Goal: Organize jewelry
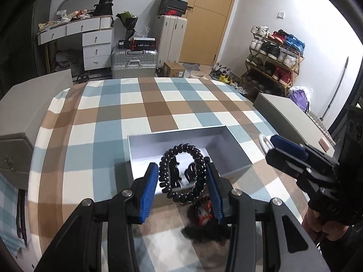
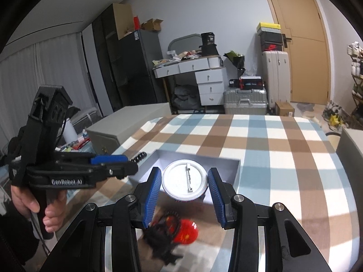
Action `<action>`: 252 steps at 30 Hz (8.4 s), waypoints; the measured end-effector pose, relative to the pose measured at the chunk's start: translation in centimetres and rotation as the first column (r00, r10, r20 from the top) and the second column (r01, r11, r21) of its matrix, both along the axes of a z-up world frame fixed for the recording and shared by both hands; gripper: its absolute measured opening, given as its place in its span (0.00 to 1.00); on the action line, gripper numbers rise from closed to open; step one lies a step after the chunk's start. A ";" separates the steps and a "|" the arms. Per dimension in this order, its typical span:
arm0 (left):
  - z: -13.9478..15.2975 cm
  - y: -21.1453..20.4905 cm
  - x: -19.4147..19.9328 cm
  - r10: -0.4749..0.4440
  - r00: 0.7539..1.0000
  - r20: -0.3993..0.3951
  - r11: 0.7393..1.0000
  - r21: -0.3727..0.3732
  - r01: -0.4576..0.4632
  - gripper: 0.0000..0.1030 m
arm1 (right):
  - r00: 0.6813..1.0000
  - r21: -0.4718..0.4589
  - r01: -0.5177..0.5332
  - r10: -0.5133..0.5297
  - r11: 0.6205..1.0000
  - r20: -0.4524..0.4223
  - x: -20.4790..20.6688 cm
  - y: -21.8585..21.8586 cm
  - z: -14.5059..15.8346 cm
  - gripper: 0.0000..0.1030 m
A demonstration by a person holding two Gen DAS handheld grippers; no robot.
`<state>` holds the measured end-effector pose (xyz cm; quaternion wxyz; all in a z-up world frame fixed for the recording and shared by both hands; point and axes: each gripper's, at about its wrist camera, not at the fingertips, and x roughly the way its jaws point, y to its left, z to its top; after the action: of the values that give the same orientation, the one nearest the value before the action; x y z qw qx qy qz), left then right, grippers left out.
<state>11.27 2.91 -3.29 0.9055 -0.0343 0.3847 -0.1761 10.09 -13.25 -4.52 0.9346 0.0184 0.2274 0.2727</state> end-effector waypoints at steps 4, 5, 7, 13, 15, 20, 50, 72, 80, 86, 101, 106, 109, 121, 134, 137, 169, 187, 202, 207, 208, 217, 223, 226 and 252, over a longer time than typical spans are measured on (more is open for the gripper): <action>-0.4 -0.5 1.7 -0.009 1.000 -0.020 1.000 0.003 0.009 0.36 | 0.999 0.001 -0.018 0.018 1.000 -0.035 2.8 0.6 -0.2 0.40; -0.5 -0.6 1.9 -0.011 1.000 -0.025 1.000 0.002 0.011 0.36 | 0.999 0.000 -0.023 0.023 1.000 -0.047 3.5 0.8 -0.4 0.40; -0.7 -0.8 2.4 -0.019 0.999 -0.036 1.000 -0.004 0.019 0.36 | 0.997 0.004 -0.029 0.029 1.000 -0.066 4.5 1.1 -0.8 0.40; -1.9 -1.3 3.3 -0.039 0.996 -0.078 0.999 -0.011 0.038 0.36 | 0.990 0.000 -0.039 0.038 0.999 -0.138 6.9 1.6 -2.6 0.40; -2.1 -1.4 3.4 -0.040 0.995 -0.087 0.999 -0.009 0.039 0.36 | 0.987 -0.001 -0.040 0.039 0.999 -0.159 7.4 1.6 -3.1 0.40; -2.9 -1.4 3.8 -0.034 0.993 -0.109 0.999 -0.005 0.033 0.36 | 0.979 -0.018 -0.040 0.036 0.999 -0.201 8.4 1.8 -4.3 0.40; -1.9 -1.1 3.3 0.011 0.994 -0.104 1.000 -0.021 -0.013 0.63 | 0.995 0.038 0.035 -0.031 0.999 -0.098 5.7 -0.5 -1.7 0.57; 1.2 -1.8 -2.4 0.066 0.995 0.072 0.997 0.045 -0.070 0.81 | 0.999 0.123 0.039 -0.040 0.992 -0.002 -1.9 -3.0 0.6 1.00; 0.9 -1.3 -4.4 0.136 0.985 0.103 0.989 0.036 -0.140 0.88 | 1.000 0.107 0.017 -0.019 0.994 0.016 -4.4 -2.4 -0.5 1.00; -1.0 -0.2 -5.6 0.194 0.979 0.065 0.979 0.045 -0.197 0.93 | 1.000 0.067 -0.005 0.007 0.998 -0.029 -5.5 -1.4 -2.8 1.00; -4.6 2.4 -8.9 0.264 0.964 -0.007 0.963 0.059 -0.263 0.93 | 0.981 0.022 -0.002 0.007 1.000 -0.193 -5.1 0.2 -7.0 0.98; -5.0 3.0 -9.5 0.260 0.965 -0.016 0.965 0.044 -0.260 0.93 | 0.970 0.023 -0.014 0.019 1.000 -0.242 -4.4 1.1 -7.5 0.89; -5.4 3.2 -9.6 0.249 0.968 -0.035 0.968 0.029 -0.248 0.93 | 0.965 0.011 -0.024 0.026 1.000 -0.262 -4.3 1.6 -7.9 0.82; -5.4 3.3 -10.1 0.218 0.975 -0.047 0.975 -0.031 -0.220 0.93 | 0.949 0.016 -0.025 0.029 1.000 -0.315 -3.7 2.0 -8.5 0.53; -5.5 2.6 -10.4 0.186 0.981 -0.049 0.982 -0.015 -0.187 0.93 | 0.946 0.017 -0.014 0.019 1.000 -0.324 -3.5 1.9 -8.6 0.18; -5.4 2.3 -10.3 0.172 0.984 -0.050 0.985 -0.014 -0.173 0.93 | 0.949 0.039 -0.021 0.032 0.999 -0.314 -3.7 1.7 -8.4 0.04; -5.7 -1.3 -8.1 0.060 0.989 -0.133 0.998 0.010 -0.060 0.93 | 0.975 0.139 0.077 -0.046 0.987 -0.219 -5.7 -3.7 -6.3 0.04; -5.7 -4.6 -5.0 0.049 0.990 -0.135 0.994 0.107 -0.034 0.93 | 0.971 0.144 0.141 -0.109 0.979 -0.212 -7.0 -7.6 -6.8 0.04; -6.4 -4.4 -1.4 -0.040 0.978 -0.207 0.999 0.010 0.042 0.93 | 0.967 0.175 0.150 -0.108 0.973 -0.229 -7.2 -8.3 -7.4 0.04; -6.4 -3.9 -1.4 -0.059 0.980 -0.188 0.998 -0.026 0.055 0.87 | 0.965 0.176 0.160 -0.117 0.971 -0.235 -7.2 -8.5 -7.6 0.04; -6.5 -3.8 -1.3 -0.064 0.980 -0.189 0.998 -0.034 0.058 0.82 | 0.965 0.177 0.161 -0.117 0.971 -0.236 -7.3 -8.5 -7.6 0.04; -6.8 -3.7 -1.4 -0.098 0.982 -0.165 0.995 0.011 0.101 0.49 | 0.966 0.171 0.159 -0.118 0.972 -0.229 -7.6 -8.3 -7.3 0.04; -6.8 -3.6 -1.7 -0.102 0.983 -0.151 0.994 0.032 0.108 0.47 | 0.966 0.171 0.156 -0.114 0.973 -0.233 -7.3 -8.2 -7.5 0.04; -6.6 -3.5 -1.9 -0.096 0.985 -0.141 0.994 0.038 0.102 0.46 | 0.966 0.171 0.154 -0.111 0.973 -0.235 -7.2 -8.1 -7.5 0.04; -3.0 -0.8 -6.1 -0.027 1.000 -0.008 1.000 -0.005 0.027 0.44 | 0.947 0.011 0.138 -0.129 0.990 -0.295 -1.9 -6.0 -8.0 0.53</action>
<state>5.18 2.06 -6.33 0.9014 -0.0319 0.3882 -0.1890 8.19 -19.21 -12.53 0.9064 0.0886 0.3575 0.2067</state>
